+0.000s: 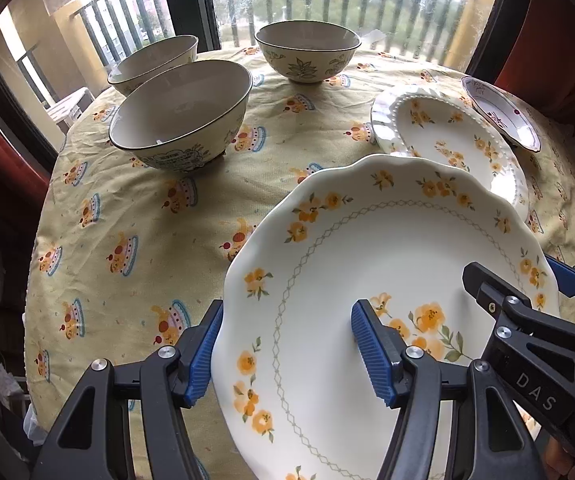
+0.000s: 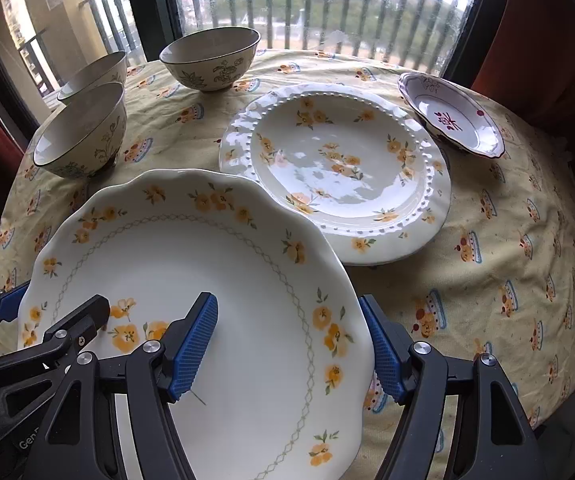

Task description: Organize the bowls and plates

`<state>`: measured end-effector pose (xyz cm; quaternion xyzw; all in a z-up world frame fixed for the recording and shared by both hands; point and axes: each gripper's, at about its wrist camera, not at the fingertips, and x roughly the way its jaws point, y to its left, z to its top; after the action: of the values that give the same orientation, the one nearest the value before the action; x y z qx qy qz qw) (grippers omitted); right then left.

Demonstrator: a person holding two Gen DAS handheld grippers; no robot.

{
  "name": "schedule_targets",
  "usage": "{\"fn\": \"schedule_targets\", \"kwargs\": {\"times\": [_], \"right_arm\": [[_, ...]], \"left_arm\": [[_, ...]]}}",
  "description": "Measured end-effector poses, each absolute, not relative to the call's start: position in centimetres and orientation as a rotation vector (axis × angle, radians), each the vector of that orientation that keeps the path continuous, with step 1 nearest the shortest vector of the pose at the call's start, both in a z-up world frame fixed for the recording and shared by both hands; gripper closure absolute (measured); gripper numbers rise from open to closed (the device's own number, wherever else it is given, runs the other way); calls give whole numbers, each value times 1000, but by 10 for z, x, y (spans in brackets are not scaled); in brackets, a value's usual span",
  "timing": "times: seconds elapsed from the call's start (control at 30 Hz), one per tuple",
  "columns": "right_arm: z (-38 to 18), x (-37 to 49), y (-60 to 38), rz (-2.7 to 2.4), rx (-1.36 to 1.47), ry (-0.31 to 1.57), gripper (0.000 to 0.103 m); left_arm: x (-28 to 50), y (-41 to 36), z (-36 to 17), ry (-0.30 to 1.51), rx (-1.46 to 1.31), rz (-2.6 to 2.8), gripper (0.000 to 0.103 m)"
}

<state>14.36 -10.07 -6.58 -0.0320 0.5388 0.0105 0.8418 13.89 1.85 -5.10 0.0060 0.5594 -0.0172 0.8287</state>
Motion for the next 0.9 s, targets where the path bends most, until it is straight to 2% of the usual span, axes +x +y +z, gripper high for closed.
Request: {"fn": "schedule_targets", "kwargs": {"times": [0.9], "right_arm": [[-56, 132, -259, -29, -60, 1127, 28]], "left_arm": [[140, -135, -51, 1154, 15, -83, 39]]}}
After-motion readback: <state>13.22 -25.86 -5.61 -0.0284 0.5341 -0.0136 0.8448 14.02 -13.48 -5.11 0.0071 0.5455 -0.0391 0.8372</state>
